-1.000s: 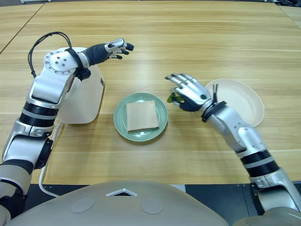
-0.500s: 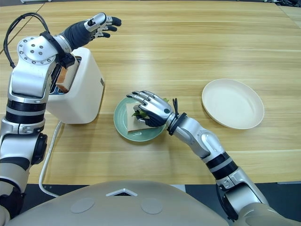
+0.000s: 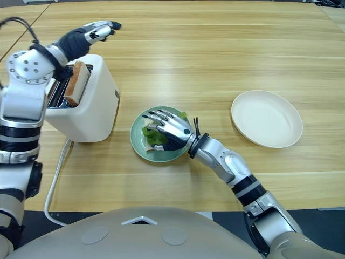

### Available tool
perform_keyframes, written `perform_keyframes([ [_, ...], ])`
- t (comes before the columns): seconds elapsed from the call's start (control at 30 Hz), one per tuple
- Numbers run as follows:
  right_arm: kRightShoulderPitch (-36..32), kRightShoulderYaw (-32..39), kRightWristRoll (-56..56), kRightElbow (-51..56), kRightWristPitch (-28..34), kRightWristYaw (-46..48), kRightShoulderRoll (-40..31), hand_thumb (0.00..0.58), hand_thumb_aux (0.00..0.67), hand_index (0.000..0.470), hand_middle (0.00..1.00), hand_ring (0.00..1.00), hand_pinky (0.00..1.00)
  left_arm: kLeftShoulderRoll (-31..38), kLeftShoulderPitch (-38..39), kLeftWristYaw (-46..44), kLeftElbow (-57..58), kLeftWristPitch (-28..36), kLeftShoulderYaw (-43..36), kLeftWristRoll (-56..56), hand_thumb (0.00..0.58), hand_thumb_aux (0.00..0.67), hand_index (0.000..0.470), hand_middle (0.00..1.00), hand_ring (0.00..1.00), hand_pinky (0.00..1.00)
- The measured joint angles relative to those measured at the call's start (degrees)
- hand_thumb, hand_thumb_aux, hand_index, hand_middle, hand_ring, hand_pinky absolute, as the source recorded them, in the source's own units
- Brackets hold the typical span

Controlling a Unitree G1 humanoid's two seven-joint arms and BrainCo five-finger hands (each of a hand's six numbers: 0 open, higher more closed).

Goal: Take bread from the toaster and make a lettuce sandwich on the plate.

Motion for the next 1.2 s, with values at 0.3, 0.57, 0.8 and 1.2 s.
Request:
perform_keyframes([
  [0.3,2.4,-12.8,7.7,-14.8,4.1,2.4,-1.6,0.000,0.000,0.000,0.00,0.00,0.00,17.3,7.6,-0.6,-3.3,-1.7,0.2,24.7,0.000,0.000,0.000,0.00,0.00,0.00],
  [0.57,2.3,-15.1,8.4,-14.2,4.8,2.2,-1.3,0.000,0.000,0.000,0.00,0.00,0.00,17.2,11.3,-6.7,-0.3,-3.1,-2.9,26.5,0.000,0.000,0.000,0.00,0.00,0.00],
  [0.8,2.3,-15.4,8.3,-12.5,4.7,1.5,-1.3,0.000,0.000,0.000,0.00,0.00,0.00,14.9,11.4,-8.8,-1.6,-4.2,-3.0,26.3,0.580,0.670,0.470,0.00,0.00,0.00],
  [1.2,2.3,-15.3,5.9,-9.8,4.9,-1.7,-1.0,0.000,0.000,0.000,0.00,0.00,0.00,10.4,10.4,-12.1,-1.7,-7.1,-3.3,21.8,0.580,0.670,0.470,0.00,0.00,0.00],
])
